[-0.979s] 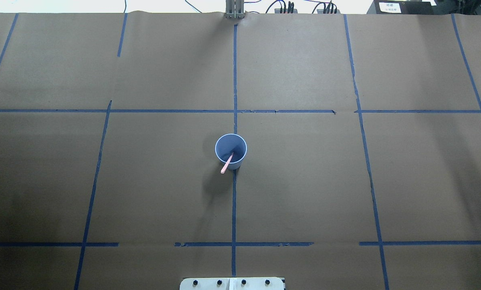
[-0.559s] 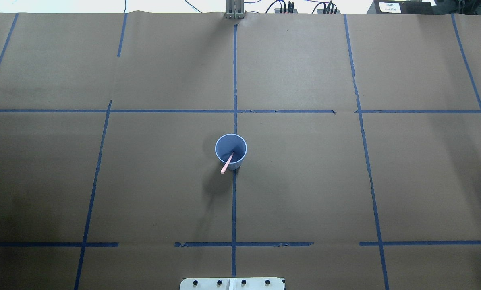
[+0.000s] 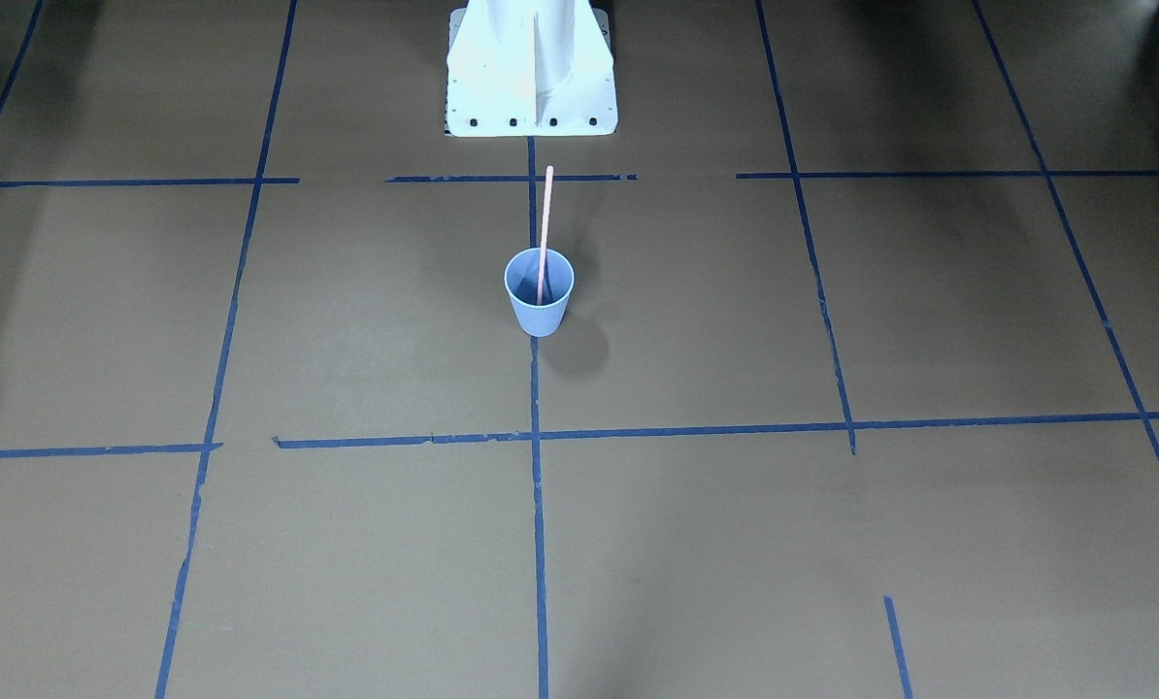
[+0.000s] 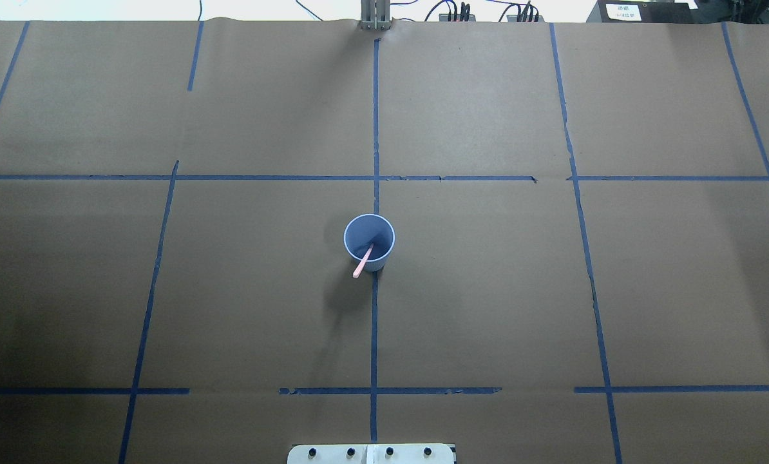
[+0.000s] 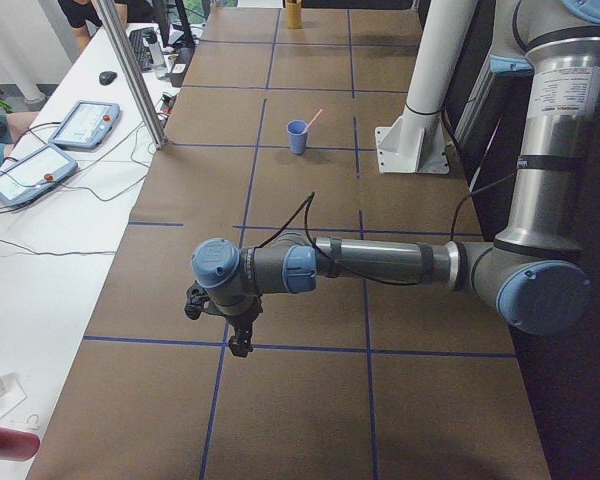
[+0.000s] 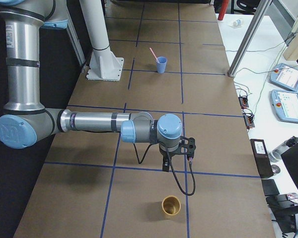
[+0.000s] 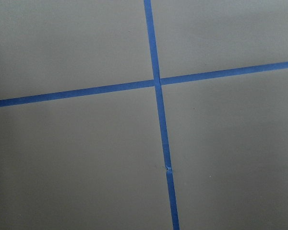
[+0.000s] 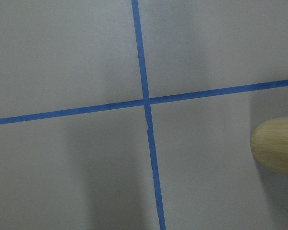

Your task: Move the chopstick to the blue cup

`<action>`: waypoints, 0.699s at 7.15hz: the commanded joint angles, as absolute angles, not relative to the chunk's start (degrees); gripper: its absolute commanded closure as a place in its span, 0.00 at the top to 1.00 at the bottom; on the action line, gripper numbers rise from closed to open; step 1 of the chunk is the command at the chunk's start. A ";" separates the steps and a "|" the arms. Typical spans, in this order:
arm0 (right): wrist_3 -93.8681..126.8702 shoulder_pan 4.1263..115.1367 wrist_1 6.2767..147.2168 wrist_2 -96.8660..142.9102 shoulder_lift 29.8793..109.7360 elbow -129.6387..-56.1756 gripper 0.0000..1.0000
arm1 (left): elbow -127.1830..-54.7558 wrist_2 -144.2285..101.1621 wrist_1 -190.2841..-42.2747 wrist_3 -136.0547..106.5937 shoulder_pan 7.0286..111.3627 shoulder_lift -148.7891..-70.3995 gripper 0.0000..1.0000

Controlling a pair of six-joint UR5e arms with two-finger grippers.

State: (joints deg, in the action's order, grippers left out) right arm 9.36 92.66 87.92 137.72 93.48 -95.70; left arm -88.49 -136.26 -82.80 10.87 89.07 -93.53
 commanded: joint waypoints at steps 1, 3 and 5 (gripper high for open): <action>8.79 93.52 88.07 137.46 93.25 -96.42 1.00 | -87.90 -134.31 -82.71 10.98 89.03 -93.52 1.00; 4.42 93.08 88.33 137.37 93.86 -96.07 1.00 | -87.63 -134.30 -82.62 10.99 89.03 -93.25 1.00; 4.13 93.08 88.42 137.37 93.69 -95.89 1.00 | -88.24 -134.73 -83.05 12.21 89.47 -91.60 1.00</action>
State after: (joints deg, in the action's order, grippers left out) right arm 4.54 93.12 88.38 137.38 93.77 -96.01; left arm -87.89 -134.55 -82.78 11.36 89.20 -92.81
